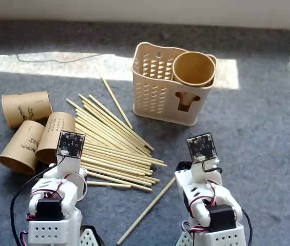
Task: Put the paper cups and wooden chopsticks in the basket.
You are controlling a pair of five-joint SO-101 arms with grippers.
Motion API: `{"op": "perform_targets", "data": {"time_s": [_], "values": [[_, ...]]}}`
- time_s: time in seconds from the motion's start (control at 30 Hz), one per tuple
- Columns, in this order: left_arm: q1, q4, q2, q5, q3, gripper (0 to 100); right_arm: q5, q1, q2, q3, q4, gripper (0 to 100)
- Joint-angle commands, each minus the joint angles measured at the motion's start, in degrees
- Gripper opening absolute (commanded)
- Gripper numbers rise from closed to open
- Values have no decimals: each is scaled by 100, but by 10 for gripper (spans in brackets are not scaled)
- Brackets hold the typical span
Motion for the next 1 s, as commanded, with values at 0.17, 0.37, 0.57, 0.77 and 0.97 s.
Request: {"op": "perform_targets", "data": {"time_s": [0.17, 0.37, 0.57, 0.77, 0.97], "values": [[-75, 26, -22, -18, 110, 5, -35, -13, -57, 664, -110, 5], [-66, 26, -22, -9, 110, 5, -35, -13, -57, 1182, -110, 5], [-66, 62, -22, -9, 110, 5, -35, -13, 4, 1209, -75, 5], [-154, 510, -40, -44, -295, 5, -35, -13, -48, 1209, 127, 5], [-796, 668, -48, -44, -1736, 5, -35, -13, -48, 1209, 154, 5]]}}
